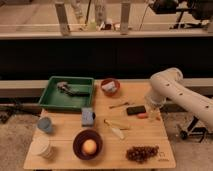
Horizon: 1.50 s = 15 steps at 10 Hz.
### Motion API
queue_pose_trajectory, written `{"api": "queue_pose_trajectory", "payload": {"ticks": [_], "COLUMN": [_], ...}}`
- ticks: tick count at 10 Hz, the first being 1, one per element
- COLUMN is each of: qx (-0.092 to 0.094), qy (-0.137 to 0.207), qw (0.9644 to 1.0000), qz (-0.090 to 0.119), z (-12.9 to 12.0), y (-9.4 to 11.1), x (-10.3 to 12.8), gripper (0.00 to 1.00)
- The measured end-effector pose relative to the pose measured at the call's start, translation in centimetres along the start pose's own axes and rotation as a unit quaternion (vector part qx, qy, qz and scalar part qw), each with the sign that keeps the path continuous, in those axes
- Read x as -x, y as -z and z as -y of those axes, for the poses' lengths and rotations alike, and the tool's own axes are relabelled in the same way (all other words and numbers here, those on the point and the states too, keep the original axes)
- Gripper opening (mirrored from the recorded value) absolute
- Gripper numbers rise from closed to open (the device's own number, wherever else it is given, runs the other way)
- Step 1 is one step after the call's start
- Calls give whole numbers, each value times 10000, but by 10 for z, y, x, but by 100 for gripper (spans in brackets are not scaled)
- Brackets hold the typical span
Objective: Place eraser in red bowl
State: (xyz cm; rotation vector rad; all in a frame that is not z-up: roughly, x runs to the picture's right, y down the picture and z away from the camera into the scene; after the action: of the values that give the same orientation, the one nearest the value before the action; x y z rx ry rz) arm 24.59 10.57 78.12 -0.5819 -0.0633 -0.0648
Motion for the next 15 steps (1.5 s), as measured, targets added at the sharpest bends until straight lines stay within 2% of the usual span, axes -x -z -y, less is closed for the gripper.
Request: {"api": "queue_pose_trajectory", "payload": {"ticks": [6, 15], "qx": [-39, -47], "qy": [-34, -381], "qw": [9998, 9983], "qz": [166, 427], "z": [16, 35], "y": [-30, -71], "x": [-2, -6], "gripper": [80, 80]}}
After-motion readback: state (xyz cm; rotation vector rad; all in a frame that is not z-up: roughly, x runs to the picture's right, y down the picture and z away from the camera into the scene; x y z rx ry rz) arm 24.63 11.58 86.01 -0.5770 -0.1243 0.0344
